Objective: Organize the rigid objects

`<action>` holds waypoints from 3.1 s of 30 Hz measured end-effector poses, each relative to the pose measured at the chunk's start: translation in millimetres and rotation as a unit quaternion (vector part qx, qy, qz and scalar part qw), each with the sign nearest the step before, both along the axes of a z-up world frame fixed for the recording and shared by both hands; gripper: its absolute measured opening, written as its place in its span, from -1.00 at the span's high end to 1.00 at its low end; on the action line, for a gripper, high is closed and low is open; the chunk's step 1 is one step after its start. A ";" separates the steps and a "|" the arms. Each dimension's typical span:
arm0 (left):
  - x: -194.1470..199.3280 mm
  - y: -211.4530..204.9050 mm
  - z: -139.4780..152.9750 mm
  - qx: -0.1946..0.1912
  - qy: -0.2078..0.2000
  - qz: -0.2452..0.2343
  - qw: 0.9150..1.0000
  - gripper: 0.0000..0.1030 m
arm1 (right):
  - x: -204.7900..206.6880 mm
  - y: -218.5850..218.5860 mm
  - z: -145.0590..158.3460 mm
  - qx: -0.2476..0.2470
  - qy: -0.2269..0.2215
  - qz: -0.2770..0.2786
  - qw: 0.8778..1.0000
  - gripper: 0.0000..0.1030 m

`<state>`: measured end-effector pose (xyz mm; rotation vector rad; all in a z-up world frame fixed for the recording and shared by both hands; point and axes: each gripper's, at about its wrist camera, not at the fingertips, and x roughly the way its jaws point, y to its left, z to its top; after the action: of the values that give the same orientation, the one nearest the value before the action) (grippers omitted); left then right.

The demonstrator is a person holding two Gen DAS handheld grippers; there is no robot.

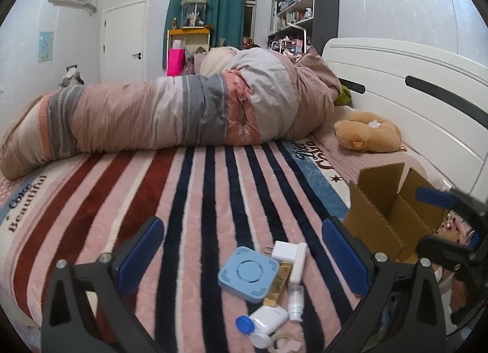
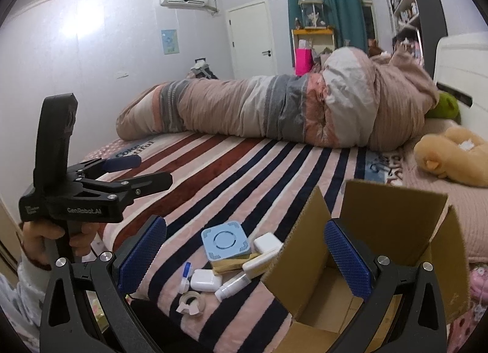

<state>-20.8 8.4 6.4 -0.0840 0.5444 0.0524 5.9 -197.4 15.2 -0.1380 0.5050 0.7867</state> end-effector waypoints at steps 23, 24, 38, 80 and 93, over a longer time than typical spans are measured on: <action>5.9 80.8 -111.9 -0.006 0.087 -0.019 0.996 -0.99 | -30.9 66.1 -165.1 -0.081 0.172 0.043 0.981 -0.18; 6.3 80.9 -116.0 -0.004 0.087 -0.018 0.996 -0.99 | -29.9 66.5 -169.0 -0.082 0.179 0.044 0.979 -0.18; 2.4 75.6 -137.6 -0.016 0.116 -0.060 0.991 -0.99 | -31.3 86.7 -165.7 -0.160 0.113 0.031 0.980 0.27; -6.2 56.4 -95.1 -0.049 0.063 -0.199 0.977 -0.07 | -3.1 11.4 -9.7 -0.069 0.031 0.019 0.997 -0.34; 35.3 -26.9 47.9 -0.006 0.020 -0.319 0.947 -0.07 | -6.5 90.0 -134.1 -0.104 0.161 0.086 0.978 -0.06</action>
<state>14.5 -18.5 54.3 0.0850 0.5911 -0.5841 -0.5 -107.4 -118.9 -0.2528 0.8919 0.9293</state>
